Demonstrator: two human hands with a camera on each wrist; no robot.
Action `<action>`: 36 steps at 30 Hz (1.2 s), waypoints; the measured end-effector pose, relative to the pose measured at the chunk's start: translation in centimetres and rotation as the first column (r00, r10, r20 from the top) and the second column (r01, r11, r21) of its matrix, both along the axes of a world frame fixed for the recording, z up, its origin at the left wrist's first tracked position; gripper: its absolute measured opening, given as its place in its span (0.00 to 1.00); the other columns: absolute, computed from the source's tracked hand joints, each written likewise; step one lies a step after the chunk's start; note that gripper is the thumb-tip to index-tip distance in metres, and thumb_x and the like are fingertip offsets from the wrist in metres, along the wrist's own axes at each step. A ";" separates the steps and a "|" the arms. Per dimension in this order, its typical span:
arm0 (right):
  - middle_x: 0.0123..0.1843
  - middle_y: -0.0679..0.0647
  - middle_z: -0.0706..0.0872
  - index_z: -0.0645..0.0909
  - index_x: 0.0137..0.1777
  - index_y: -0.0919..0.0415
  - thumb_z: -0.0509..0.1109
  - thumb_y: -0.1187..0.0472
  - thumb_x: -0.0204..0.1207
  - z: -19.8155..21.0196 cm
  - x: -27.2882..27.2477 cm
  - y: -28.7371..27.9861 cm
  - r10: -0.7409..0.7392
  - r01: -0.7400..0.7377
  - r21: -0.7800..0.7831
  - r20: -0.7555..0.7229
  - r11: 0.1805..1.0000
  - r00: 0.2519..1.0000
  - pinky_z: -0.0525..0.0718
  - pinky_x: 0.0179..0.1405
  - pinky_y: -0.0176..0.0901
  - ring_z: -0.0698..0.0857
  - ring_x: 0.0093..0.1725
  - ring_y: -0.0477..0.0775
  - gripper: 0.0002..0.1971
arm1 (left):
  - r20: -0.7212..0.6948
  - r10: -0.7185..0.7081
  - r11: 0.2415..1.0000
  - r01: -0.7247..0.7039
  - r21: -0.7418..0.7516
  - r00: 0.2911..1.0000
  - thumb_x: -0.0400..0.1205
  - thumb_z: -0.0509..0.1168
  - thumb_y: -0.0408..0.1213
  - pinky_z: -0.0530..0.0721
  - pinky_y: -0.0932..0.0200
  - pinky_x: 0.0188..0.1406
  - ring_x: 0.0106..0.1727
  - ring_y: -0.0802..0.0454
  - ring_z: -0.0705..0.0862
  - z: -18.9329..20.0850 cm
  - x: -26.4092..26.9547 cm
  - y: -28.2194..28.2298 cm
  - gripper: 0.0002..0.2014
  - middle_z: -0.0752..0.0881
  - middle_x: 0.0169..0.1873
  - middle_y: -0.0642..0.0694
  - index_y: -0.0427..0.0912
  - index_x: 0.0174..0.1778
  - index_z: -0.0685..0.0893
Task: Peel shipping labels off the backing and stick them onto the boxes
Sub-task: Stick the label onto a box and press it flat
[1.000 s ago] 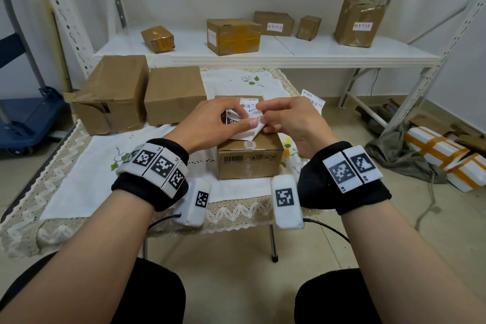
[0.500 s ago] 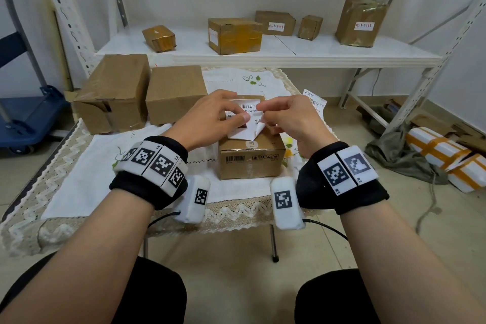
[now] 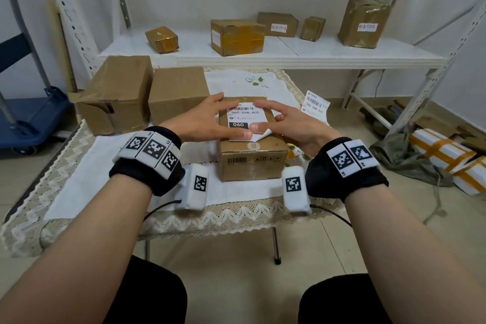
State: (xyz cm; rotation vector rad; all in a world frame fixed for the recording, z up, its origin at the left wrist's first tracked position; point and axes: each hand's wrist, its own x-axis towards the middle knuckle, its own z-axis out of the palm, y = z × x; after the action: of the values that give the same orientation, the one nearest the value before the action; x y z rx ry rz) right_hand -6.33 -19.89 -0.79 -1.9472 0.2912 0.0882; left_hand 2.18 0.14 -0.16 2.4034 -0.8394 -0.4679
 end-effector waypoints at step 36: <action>0.92 0.51 0.54 0.49 0.90 0.40 0.70 0.39 0.82 0.2 -1.6 0.8 -0.107 0.208 -0.168 0.469 0.964 0.877 0.63 0.87 0.66 0.57 0.90 0.57 0.43 | -0.466 0.119 0.675 -0.415 -0.609 0.877 0.83 0.70 0.54 0.86 0.56 0.41 0.44 0.53 0.94 1.0 -2.5 -1.4 0.23 0.95 0.47 0.50 0.56 0.70 0.71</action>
State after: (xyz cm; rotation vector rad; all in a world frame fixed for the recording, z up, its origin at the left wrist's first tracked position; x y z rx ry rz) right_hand -7.96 -19.11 -0.60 -2.0800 0.1478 -0.5265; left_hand -0.28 -1.22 0.84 1.5984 -0.3525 -0.3951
